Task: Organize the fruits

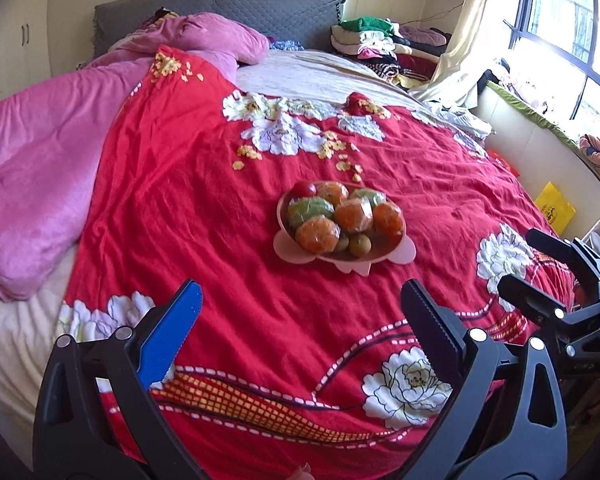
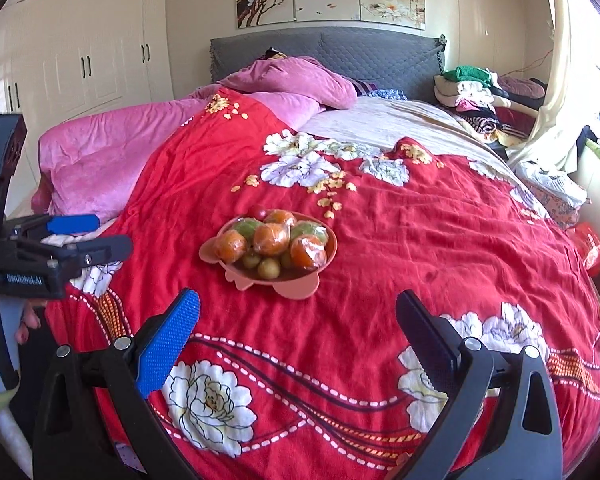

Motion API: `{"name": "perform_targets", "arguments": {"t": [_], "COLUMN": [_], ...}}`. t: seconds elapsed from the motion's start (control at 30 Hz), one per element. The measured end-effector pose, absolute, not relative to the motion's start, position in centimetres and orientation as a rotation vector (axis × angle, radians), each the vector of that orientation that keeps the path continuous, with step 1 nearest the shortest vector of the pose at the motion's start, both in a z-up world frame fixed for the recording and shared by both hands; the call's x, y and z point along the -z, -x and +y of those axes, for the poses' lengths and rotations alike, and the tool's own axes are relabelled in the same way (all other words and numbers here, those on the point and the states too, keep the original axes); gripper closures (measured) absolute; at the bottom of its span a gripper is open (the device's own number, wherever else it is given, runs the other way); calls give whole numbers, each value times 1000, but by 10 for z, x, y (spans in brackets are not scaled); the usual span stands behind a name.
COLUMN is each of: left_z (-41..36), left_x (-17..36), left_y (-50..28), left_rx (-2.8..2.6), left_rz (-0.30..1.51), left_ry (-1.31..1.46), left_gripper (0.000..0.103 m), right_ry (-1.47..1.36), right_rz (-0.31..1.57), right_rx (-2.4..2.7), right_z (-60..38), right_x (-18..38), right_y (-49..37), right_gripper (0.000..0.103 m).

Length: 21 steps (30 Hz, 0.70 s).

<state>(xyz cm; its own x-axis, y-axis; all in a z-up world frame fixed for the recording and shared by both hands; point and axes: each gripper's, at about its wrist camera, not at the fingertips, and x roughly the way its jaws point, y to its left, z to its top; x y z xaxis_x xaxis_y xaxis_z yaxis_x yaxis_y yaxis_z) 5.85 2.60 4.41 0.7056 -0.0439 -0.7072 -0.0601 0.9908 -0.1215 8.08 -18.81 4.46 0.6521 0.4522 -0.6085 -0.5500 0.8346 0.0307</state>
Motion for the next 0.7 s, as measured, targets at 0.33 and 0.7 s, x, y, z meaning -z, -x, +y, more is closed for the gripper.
{"name": "perform_targets", "arguments": {"t": [0.33,0.7], "left_z": [19,17], "left_x": [-17,-6], "left_y": [-53,-53], "left_rx": [-17,-19], "left_rz": [843,860], "left_ry": [126,127], "left_gripper": [10,10], "right_ry": [174,142], "right_rz": [660,722], "right_rx": [-573,-553], "right_z": [-185,-185], "right_x": [-28,-6], "right_y": [-77,-83], "right_gripper": [5,5]}}
